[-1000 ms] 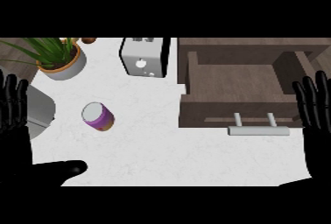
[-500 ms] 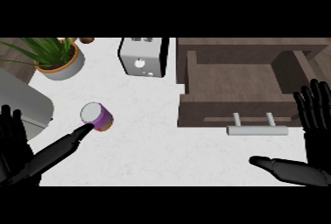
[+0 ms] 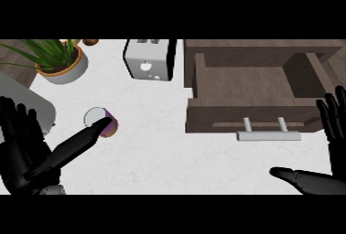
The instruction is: Pick up the can, place it into the drawer and close the drawer
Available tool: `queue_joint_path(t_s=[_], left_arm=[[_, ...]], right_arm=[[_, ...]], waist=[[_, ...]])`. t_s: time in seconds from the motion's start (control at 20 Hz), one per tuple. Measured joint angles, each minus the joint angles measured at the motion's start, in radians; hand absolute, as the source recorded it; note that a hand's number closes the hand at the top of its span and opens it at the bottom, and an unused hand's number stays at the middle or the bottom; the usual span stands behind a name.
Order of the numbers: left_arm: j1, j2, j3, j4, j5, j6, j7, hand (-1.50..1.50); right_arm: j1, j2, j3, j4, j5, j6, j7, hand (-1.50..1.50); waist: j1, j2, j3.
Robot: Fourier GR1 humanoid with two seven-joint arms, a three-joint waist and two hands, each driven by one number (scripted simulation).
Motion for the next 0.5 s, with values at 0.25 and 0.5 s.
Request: queue_joint_path(t_s=[0.25, 0.5], left_arm=[[-0.033, 0.0, -0.005, 0.096, 0.04, 0.036, -0.033, -1.5], [-0.073, -0.001, -0.007, 0.244, 0.109, 0.094, -0.11, -1.5]], right_arm=[[0.032, 0.003, -0.025, 0.011, -0.016, 0.029, -0.046, -1.5], [0.031, 0.009, -0.027, -0.011, -0.013, 0.028, -0.026, -1.5]], waist=[[-0.001, 0.0, 0.0], [-0.002, 0.0, -0.001]])
